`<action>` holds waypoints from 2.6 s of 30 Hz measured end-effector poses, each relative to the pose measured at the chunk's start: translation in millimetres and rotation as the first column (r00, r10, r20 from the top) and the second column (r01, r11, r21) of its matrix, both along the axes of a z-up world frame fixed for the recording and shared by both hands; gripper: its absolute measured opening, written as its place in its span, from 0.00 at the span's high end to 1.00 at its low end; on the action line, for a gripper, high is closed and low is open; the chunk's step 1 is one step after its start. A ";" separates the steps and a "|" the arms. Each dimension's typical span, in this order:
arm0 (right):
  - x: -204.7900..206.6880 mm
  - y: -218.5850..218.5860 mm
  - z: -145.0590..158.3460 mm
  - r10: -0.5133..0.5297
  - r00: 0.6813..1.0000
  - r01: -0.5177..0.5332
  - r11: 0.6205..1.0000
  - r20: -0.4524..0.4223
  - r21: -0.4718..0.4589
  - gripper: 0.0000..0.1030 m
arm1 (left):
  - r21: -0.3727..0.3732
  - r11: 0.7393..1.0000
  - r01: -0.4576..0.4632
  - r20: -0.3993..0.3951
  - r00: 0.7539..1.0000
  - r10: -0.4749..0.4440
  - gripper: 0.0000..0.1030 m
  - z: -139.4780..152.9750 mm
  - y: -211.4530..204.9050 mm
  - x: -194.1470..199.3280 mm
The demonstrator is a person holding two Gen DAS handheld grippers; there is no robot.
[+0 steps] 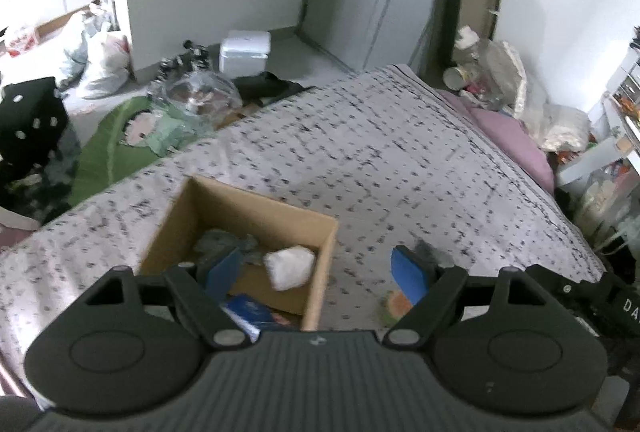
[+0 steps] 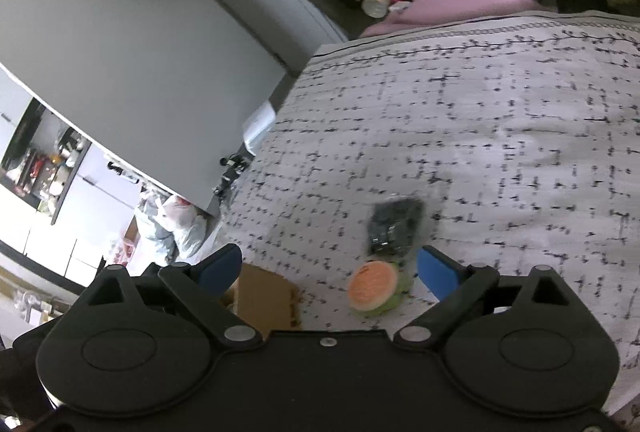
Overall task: Organize soft objects
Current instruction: 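Move both grippers back down to the burger plush and black bag, then grasp the burger-shaped plush with the left gripper, then grasp the black bag with the right gripper while the left holds the burger plush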
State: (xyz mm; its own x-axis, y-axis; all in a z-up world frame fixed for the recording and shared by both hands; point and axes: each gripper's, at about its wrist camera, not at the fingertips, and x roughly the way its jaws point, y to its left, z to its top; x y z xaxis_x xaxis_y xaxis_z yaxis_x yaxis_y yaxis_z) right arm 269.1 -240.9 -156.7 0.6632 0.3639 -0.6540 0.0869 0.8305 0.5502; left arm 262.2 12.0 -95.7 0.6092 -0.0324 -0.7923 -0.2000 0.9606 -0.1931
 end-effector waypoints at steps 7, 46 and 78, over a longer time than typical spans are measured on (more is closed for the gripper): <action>7.1 -19.6 -5.1 -0.033 0.999 0.034 0.999 -0.030 0.027 0.08 | 0.007 0.998 0.070 -0.027 0.997 -0.070 0.21 -13.5 -36.9 11.1; 62.1 -34.0 -77.7 -0.074 0.973 0.114 0.977 -0.218 0.179 0.23 | -0.150 0.977 0.148 -0.270 0.945 -0.185 0.42 -147.1 -104.1 75.7; 97.8 -8.9 -117.4 -0.109 0.960 0.139 0.985 -0.259 0.103 0.79 | -0.158 0.986 0.053 -0.328 0.939 -0.103 0.51 -148.3 -88.7 89.9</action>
State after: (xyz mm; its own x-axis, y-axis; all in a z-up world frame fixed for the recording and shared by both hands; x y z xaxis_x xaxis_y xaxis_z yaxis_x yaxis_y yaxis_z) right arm 366.9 -249.8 -274.2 0.5278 0.3746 -0.7624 0.3333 0.7342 0.5915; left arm 352.1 -76.7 -244.0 0.3014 -0.1988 -0.9326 -0.2028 0.9423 -0.2664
